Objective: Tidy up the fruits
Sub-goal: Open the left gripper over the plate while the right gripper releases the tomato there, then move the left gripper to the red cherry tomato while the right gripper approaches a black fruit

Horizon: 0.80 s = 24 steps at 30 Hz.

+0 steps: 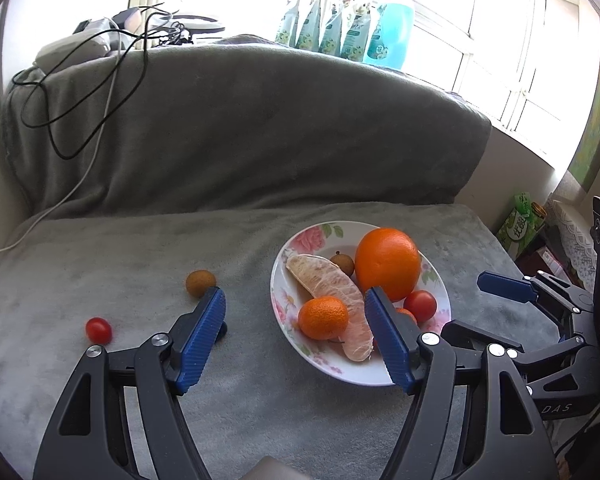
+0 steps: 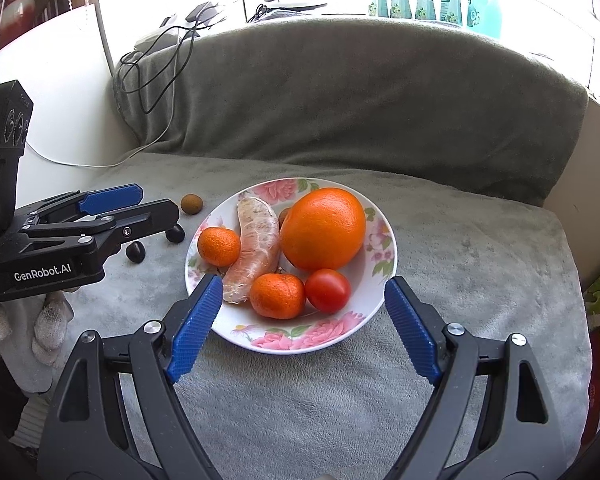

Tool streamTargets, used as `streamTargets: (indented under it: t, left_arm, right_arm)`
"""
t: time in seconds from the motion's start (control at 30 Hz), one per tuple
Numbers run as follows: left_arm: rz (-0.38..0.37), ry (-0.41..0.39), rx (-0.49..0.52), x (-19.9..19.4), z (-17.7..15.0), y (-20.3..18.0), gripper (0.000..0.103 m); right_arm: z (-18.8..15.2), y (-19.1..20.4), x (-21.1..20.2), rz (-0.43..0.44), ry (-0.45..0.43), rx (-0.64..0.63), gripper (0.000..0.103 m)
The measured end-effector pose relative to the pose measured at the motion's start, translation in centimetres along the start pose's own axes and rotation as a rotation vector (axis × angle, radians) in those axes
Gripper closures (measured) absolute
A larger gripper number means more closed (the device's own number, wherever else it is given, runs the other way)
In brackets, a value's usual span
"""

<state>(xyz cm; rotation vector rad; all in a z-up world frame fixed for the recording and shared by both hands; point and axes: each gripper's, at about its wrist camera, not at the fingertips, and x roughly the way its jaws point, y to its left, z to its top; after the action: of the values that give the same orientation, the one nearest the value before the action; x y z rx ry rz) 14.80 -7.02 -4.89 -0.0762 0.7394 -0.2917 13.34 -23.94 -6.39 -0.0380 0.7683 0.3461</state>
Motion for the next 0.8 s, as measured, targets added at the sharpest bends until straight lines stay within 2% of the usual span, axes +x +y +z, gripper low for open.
streamTargets:
  t: [0.2, 0.37, 0.8]
  left_arm:
    - [0.033, 0.002, -0.041, -0.9, 0.0, 2.5, 0.031]
    - [0.06, -0.008, -0.121, -1.9, -0.1, 5.8, 0.031]
    - [0.172, -0.014, -0.186, -3.4, -1.3, 12.0, 0.031]
  right_arm:
    - [0.4, 1.9, -0.2, 0.03, -0.01, -0.031, 0.018]
    - [0.8, 3.6, 0.0, 0.06, -0.009, -0.057, 0.017]
    - [1.5, 8.0, 1.5, 0.141, -0.005, -0.145, 0.018]
